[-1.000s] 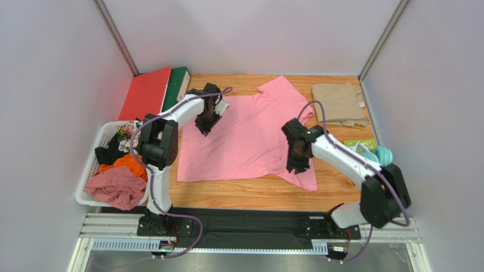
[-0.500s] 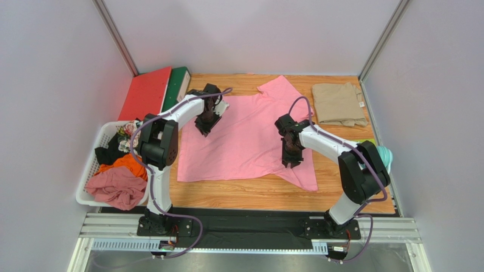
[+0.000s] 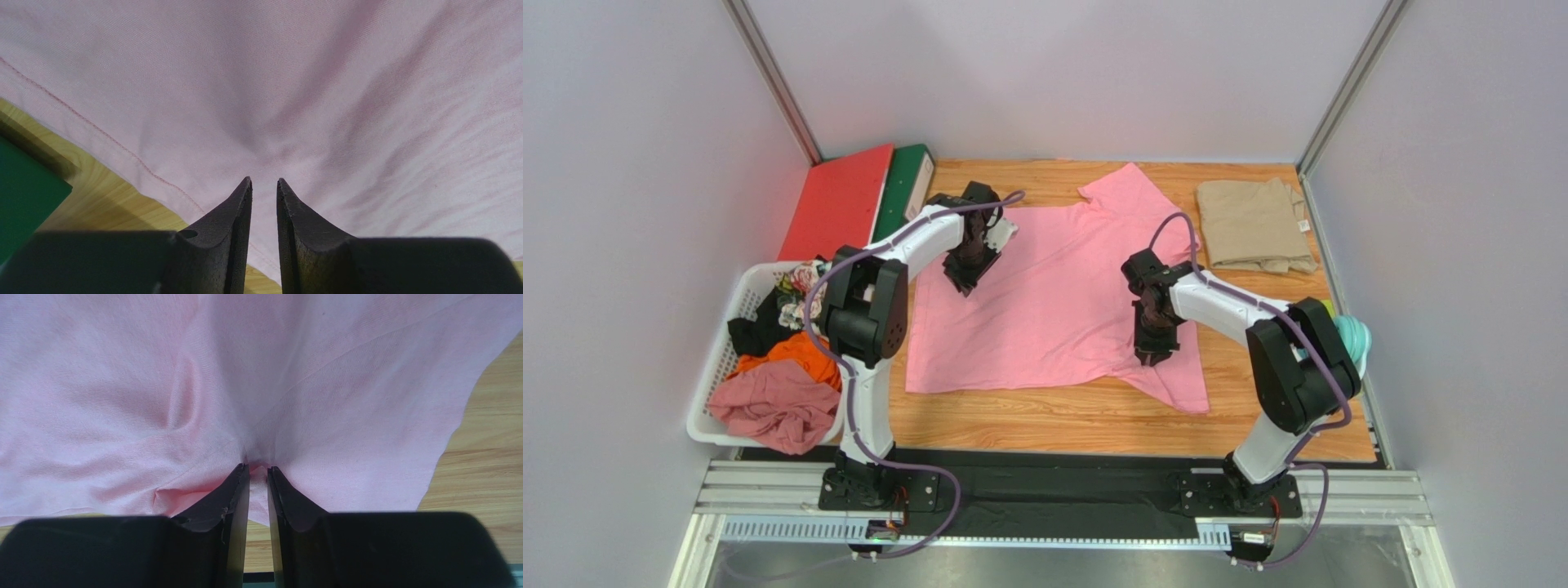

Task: Fold and stack the t-shirts
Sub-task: Flatten out the tshirt

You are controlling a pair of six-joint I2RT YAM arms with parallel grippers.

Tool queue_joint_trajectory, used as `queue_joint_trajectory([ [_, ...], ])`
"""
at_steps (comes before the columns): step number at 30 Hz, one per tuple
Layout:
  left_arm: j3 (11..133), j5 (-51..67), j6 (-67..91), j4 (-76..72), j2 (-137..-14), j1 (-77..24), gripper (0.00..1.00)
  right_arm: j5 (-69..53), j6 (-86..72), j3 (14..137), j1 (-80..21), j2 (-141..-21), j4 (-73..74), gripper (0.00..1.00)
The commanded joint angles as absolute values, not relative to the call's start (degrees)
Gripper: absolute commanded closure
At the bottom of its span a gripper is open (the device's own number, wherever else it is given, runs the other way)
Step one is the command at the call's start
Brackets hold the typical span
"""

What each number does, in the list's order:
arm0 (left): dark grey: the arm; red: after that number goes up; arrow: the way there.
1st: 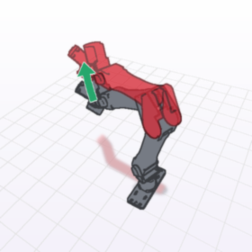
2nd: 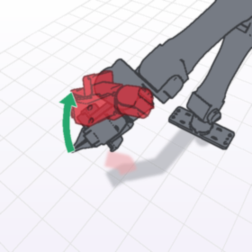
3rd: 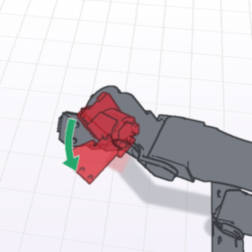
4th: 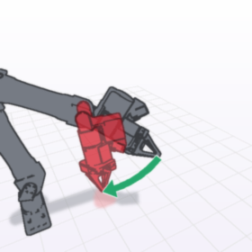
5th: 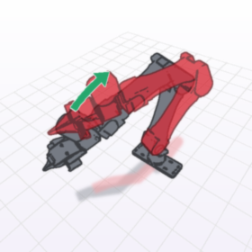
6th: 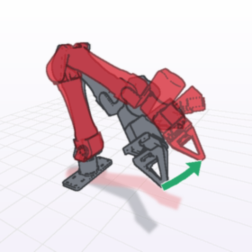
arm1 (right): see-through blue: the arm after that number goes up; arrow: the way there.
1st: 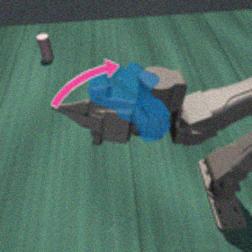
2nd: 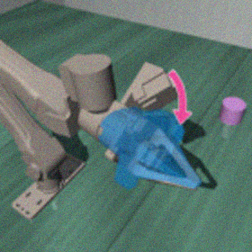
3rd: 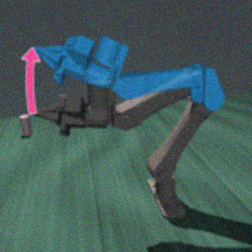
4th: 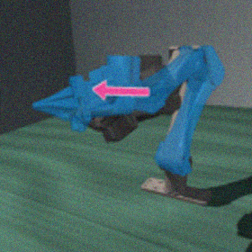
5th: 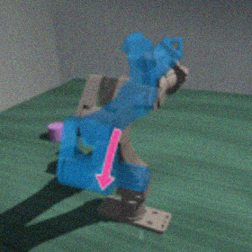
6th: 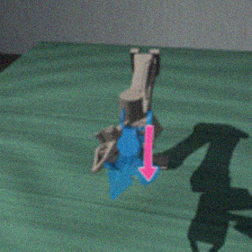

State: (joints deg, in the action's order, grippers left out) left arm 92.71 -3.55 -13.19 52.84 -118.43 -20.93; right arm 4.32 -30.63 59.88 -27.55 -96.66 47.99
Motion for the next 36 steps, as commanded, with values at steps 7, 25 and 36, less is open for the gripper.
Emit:
queue_joint_trajectory([
  [7,94.75,-4.13,-13.97,52.56,-117.25,-21.01,0.72,1.23,-32.96,54.76,-27.51,-92.82,45.00,0.99],
  [25,97.73,-4.39,-13.97,53.17,-118.92,-21.01,0.72,-7.55,-46.49,43.07,-39.63,-72.69,50.54,0.98],
  [36,97.82,-4.04,-13.89,53.79,-118.48,-21.01,0.72,-0.09,-34.82,60.45,-30.26,-79.09,61.08,0.26],
])
